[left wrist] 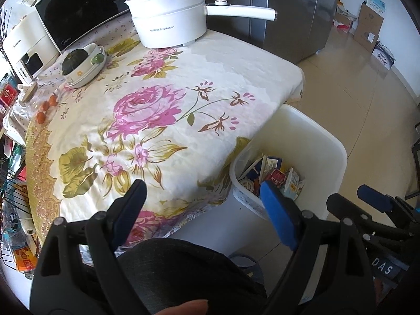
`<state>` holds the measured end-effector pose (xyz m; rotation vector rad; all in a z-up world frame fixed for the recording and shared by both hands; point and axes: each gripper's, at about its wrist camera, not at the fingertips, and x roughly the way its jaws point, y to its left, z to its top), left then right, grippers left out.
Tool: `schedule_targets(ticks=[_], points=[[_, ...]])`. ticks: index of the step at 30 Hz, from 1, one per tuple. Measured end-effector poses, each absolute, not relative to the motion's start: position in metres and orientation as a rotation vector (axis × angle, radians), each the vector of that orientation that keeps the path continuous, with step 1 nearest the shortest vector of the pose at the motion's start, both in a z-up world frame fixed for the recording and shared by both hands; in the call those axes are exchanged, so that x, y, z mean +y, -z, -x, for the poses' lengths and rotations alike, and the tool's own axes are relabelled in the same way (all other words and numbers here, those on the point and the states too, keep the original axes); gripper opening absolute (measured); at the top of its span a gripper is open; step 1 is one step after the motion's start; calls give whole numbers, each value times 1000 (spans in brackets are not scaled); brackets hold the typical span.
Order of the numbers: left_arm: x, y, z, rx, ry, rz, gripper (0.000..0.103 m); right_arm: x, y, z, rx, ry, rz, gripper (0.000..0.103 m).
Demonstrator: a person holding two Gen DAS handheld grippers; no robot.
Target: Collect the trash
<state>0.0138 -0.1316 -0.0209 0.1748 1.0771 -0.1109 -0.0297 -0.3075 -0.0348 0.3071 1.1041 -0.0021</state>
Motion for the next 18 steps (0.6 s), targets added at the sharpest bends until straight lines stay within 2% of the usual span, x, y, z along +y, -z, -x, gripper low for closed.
schedule_targets(ticks=[18], points=[[-129,22,-17,1081,123,-172,89,-301,35,23,1110,12,-305,76]])
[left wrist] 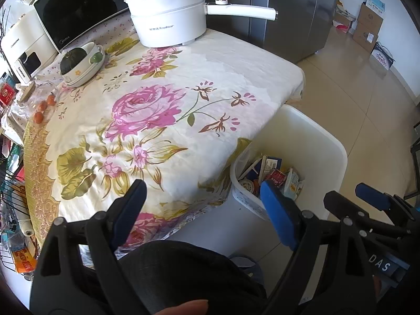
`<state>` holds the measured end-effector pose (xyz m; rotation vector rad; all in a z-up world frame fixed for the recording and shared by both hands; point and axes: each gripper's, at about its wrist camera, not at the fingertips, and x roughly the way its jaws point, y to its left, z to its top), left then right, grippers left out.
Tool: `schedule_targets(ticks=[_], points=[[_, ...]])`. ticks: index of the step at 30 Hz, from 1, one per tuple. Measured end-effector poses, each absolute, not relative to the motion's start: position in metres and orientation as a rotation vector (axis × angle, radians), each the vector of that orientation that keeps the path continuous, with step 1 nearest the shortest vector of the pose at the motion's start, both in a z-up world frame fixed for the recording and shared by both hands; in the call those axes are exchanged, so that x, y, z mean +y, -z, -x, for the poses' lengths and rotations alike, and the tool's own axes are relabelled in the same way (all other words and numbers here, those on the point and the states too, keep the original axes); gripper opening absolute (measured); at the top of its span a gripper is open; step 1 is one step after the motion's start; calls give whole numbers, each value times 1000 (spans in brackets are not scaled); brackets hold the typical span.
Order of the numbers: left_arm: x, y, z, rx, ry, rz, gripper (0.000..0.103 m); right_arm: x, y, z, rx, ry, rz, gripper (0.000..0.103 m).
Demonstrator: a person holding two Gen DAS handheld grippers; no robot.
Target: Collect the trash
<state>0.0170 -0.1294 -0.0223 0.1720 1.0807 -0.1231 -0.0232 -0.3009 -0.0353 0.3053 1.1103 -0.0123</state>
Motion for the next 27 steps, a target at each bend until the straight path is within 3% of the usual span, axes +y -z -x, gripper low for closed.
schedule_targets(ticks=[27], points=[[-128,22,-18,1075,130,-173,89,-294,39,21,1114,12,-307,76]])
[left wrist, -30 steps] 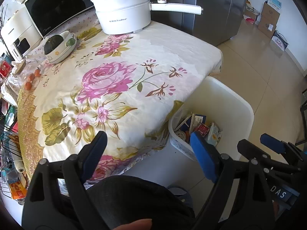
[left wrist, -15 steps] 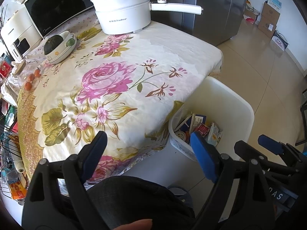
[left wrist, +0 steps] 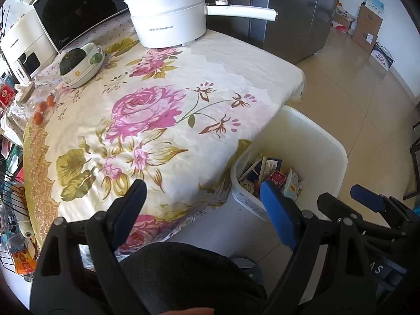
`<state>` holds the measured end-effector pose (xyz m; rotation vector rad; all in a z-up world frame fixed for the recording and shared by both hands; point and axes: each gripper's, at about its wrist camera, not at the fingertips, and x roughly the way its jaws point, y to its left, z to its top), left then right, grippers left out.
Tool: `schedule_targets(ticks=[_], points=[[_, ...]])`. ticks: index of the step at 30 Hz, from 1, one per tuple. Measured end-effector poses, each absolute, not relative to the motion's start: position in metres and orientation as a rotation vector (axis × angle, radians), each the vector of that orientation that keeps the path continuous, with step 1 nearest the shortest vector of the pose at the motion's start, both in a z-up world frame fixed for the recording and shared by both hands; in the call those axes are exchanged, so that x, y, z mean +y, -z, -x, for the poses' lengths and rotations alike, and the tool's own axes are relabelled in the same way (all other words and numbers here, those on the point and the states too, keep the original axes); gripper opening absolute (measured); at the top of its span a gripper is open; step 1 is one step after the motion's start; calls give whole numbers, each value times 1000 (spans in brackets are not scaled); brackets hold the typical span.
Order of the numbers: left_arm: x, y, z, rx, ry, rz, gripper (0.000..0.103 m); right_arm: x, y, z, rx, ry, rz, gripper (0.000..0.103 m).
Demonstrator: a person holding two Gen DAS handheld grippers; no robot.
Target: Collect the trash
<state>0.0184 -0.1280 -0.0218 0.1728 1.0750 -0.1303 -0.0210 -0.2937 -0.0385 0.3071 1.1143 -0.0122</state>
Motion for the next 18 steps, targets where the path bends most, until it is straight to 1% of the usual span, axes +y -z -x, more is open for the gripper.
schedule_targets(ticks=[18], points=[[-130,24,-20,1079,140,-182,89,-294,40,19,1116,10,-303,76]])
